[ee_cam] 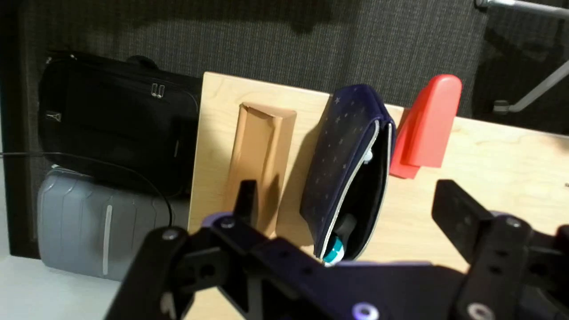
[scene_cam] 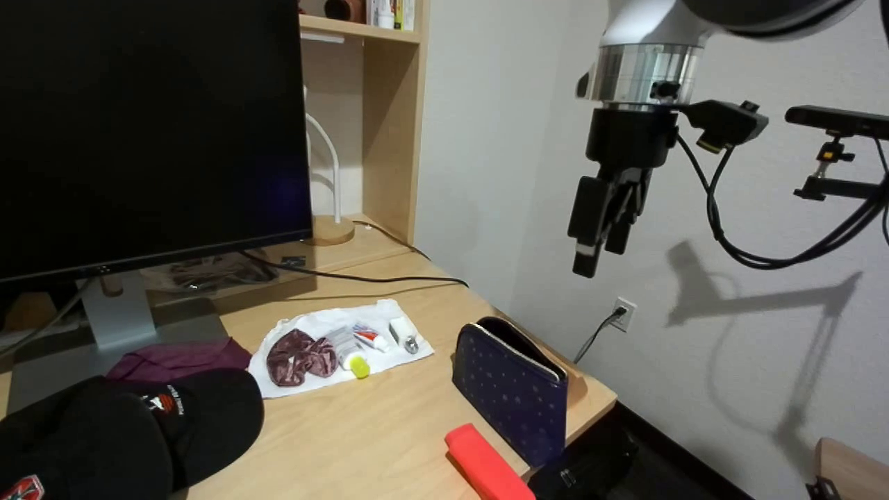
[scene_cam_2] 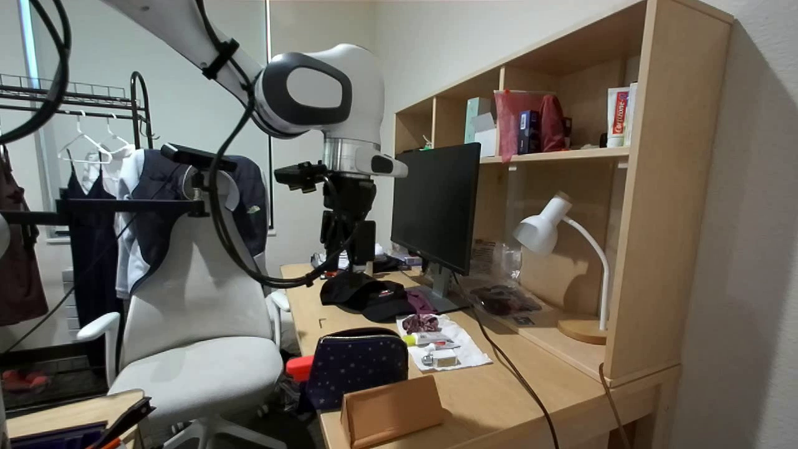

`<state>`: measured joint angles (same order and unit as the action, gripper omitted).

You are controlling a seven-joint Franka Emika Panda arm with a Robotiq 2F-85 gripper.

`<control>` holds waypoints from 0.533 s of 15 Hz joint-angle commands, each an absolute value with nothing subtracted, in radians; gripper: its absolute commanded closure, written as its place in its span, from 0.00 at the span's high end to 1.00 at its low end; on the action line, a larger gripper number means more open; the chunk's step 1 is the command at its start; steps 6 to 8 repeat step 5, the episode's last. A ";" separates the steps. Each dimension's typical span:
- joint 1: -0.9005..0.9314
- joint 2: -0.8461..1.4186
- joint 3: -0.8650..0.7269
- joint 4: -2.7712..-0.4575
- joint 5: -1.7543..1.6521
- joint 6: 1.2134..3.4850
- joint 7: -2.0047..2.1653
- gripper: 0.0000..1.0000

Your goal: Move the orange blocks to the front edge of the desk

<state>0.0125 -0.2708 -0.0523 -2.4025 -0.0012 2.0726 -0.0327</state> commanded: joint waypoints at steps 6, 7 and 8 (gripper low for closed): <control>-0.004 -0.231 -0.070 -2.370 0.047 2.102 -0.041 1.00; -0.004 -0.231 -0.070 -2.370 0.047 2.102 -0.041 1.00; -0.004 -0.231 -0.070 -2.370 0.047 2.102 -0.041 1.00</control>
